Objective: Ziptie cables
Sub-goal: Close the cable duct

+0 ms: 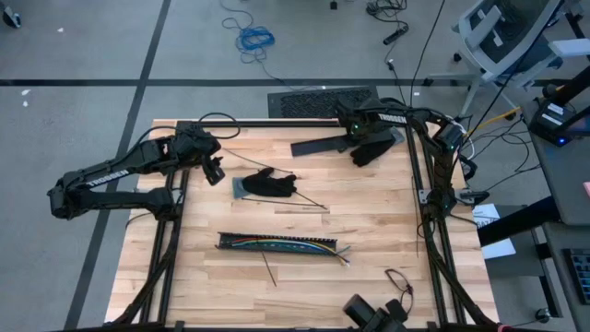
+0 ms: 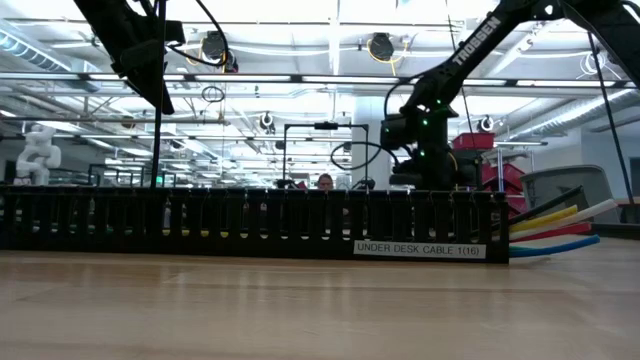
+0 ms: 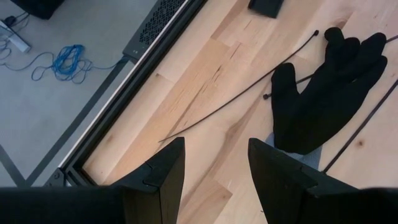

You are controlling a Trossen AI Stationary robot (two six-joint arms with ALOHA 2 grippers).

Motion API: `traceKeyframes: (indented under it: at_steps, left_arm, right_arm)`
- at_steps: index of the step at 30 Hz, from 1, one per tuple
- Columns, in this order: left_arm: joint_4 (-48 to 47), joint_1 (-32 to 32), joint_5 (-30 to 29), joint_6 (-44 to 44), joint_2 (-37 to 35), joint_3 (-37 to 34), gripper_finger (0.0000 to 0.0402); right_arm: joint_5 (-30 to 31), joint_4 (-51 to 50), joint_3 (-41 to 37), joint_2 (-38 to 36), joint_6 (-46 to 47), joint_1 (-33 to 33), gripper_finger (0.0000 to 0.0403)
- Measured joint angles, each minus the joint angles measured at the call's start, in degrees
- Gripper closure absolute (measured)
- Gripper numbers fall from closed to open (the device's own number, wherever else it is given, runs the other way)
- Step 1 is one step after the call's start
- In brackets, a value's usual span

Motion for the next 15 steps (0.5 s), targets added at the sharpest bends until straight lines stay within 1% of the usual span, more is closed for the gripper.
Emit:
traceKeyframes:
  at_steps: [4, 7, 11, 13, 15]
  left_arm:
    - [0.0, 0.0, 0.0, 0.0, 0.0, 0.0, 0.0228]
    - [0.0, 0.0, 0.0, 0.0, 0.0, 0.0, 0.0228]
    - [0.0, 0.0, 0.0, 0.0, 0.0, 0.0, 0.0228]
    - [0.0, 0.0, 0.0, 0.0, 0.0, 0.0, 0.0228]
    - [0.1, 0.0, 0.0, 0.0, 0.0, 0.0, 0.0228]
  right_arm:
    - [0.0, 2.0, -3.0, -0.3, 1.4, -0.1, 0.0402]
    - [-1.4, 1.8, -4.0, -0.4, 2.7, 0.4, 0.0402]
    - [0.3, 0.0, -4.2, -0.3, 3.4, 3.2, 0.0403]
    - [-1.0, -0.2, -4.4, -0.1, 4.8, 4.6, 0.0403]
    - [0.4, -0.1, -4.5, -0.1, 5.3, 6.3, 0.0403]
